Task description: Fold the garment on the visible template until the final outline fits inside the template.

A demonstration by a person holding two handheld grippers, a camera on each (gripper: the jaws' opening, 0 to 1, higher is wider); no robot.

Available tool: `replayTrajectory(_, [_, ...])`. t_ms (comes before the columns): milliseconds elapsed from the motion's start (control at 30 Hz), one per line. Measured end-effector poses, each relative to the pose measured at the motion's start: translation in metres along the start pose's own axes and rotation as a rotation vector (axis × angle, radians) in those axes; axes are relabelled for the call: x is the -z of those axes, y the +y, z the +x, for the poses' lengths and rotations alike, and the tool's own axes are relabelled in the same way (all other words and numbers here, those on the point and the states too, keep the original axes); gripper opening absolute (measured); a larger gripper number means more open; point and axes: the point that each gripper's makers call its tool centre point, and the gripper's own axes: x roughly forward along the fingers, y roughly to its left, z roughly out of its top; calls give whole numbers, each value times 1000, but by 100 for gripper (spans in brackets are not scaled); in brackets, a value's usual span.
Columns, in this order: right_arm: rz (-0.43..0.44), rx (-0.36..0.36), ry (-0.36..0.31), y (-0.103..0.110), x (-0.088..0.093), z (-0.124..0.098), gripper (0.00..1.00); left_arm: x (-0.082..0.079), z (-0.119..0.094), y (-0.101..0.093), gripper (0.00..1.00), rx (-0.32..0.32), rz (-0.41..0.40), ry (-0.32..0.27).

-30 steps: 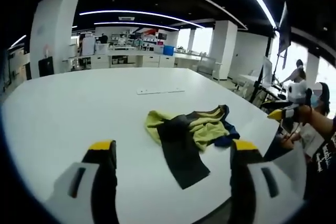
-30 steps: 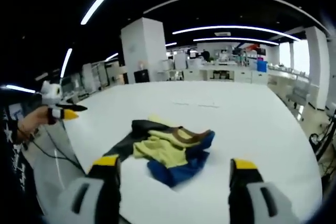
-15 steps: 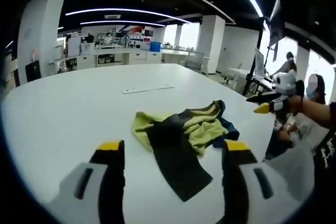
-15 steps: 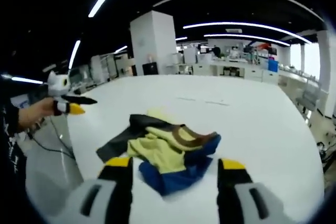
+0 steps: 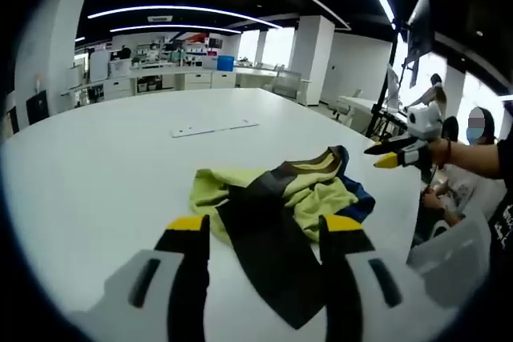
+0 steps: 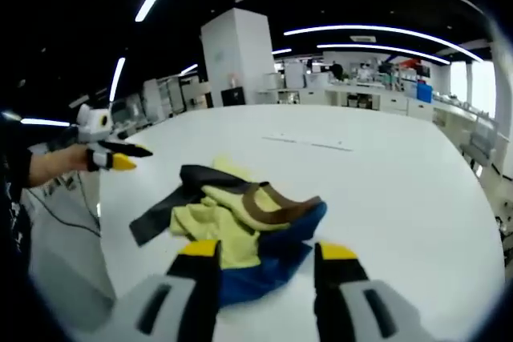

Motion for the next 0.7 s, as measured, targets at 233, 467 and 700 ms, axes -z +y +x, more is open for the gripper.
replayTrajectory(233, [-3,-5,10,-18,3,16,35,-5,30,4,45,30,-12,8])
replayTrajectory(467, [-3,-21,-8,-27,1,28,28,-11,57,6,42,60,9,8])
replayTrajectory(700, [-11,-56,-4,-30,8,35,16,-7,74,5,40,88,1,25])
